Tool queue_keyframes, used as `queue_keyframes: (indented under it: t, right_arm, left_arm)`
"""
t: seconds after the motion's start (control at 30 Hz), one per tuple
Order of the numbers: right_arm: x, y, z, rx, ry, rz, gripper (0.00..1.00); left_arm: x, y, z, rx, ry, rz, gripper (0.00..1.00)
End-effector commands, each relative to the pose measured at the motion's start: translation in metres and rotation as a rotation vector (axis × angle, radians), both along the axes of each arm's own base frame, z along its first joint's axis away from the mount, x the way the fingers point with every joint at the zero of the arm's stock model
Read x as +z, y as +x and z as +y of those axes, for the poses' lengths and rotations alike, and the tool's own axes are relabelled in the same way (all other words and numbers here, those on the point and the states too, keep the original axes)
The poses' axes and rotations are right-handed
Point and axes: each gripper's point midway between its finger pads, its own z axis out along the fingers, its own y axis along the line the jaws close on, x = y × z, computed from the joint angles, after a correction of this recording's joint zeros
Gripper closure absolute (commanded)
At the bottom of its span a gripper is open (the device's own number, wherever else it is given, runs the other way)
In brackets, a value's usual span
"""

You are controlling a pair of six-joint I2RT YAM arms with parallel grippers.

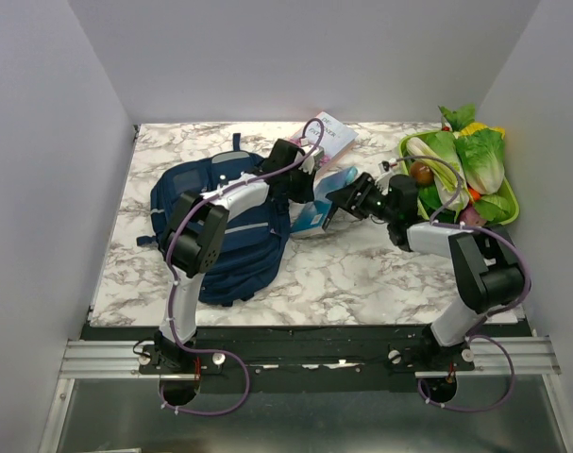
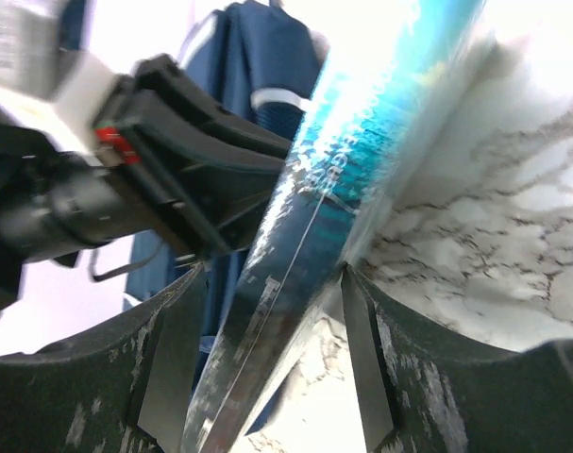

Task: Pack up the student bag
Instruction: Pick up the book from the center of the board.

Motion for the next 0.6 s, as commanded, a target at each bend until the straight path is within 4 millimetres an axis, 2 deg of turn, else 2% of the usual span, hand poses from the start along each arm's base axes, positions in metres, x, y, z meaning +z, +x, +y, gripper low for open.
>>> queue_keyframes:
  t: [0.0, 0.17, 0.23, 0.27, 0.3, 0.37, 0.4, 0.5, 0.53, 0.57]
  right_arm:
    - [-0.016, -0.001, 0.029, 0.076, -0.022, 0.049, 0.34]
    - [-0.015, 0.006, 0.031, 0.072, -0.052, 0.055, 0.34]
    - [-0.013, 0.007, 0.030, 0.060, -0.078, 0.051, 0.38]
    - [-0.019, 0.005, 0.028, 0.054, -0.098, 0.081, 0.40]
    - [-0.017, 0.006, 0.028, 0.050, -0.114, 0.083, 0.49]
    - [-0.027, 0.004, 0.020, 0.022, -0.161, 0.138, 0.58]
    - [-0.029, 0.004, 0.018, 0.016, -0.177, 0.141, 0.66]
    - [-0.037, -0.001, 0.014, 0.012, -0.200, 0.165, 0.74]
    - [-0.041, -0.002, 0.013, 0.009, -0.207, 0.177, 0.76]
    - [-0.044, -0.004, 0.012, 0.008, -0.213, 0.189, 0.77]
  left_arm:
    - [-0.055, -0.095, -0.030, -0.177, 0.008, 0.318, 0.76]
    - [-0.053, -0.095, -0.030, -0.182, 0.005, 0.315, 0.76]
    - [-0.053, -0.096, -0.030, -0.185, 0.005, 0.315, 0.76]
    - [-0.054, -0.097, -0.029, -0.185, 0.009, 0.317, 0.76]
    - [-0.053, -0.096, -0.030, -0.188, 0.006, 0.315, 0.76]
    - [-0.048, -0.094, -0.031, -0.188, 0.002, 0.308, 0.76]
    - [-0.044, -0.092, -0.031, -0.188, 0.001, 0.304, 0.76]
    - [-0.016, -0.088, -0.033, -0.218, 0.008, 0.260, 0.72]
    - [-0.003, -0.092, -0.028, -0.231, 0.022, 0.262, 0.66]
    - [0.014, -0.088, -0.029, -0.249, 0.018, 0.223, 0.61]
